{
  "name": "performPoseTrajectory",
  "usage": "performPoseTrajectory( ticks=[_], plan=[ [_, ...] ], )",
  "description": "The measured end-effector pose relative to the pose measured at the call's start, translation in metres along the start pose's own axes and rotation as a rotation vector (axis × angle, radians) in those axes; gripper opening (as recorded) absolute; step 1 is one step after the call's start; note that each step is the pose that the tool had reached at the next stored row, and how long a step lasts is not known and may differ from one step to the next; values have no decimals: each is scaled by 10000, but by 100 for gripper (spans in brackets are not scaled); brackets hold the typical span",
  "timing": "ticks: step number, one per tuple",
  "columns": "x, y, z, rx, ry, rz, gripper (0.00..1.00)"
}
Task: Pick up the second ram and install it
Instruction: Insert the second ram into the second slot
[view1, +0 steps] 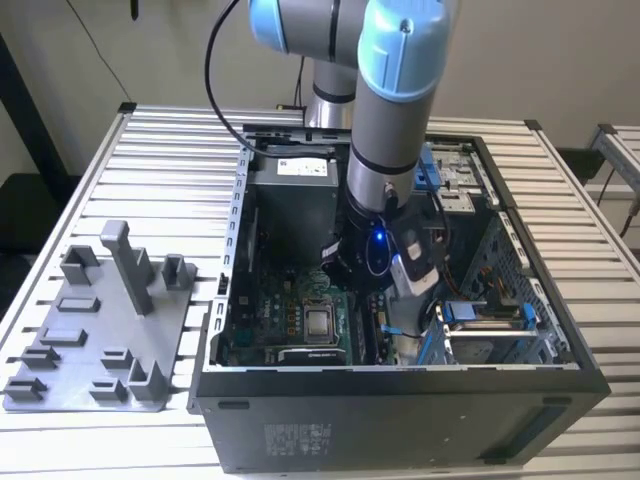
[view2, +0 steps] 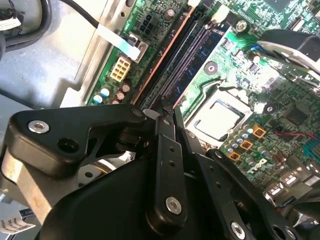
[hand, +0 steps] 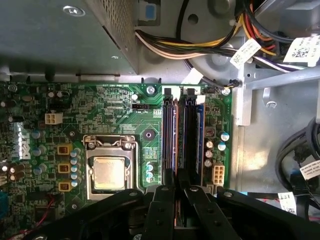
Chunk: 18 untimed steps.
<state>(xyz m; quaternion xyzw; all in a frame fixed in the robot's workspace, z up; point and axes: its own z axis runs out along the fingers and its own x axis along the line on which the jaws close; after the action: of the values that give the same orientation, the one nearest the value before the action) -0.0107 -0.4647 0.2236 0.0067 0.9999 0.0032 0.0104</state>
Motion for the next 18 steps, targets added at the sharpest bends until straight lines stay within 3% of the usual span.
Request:
performPoseTrajectory(
  ticks=[18],
  plan=[
    [1, 3, 16, -37, -1, 123, 14]
  ],
)
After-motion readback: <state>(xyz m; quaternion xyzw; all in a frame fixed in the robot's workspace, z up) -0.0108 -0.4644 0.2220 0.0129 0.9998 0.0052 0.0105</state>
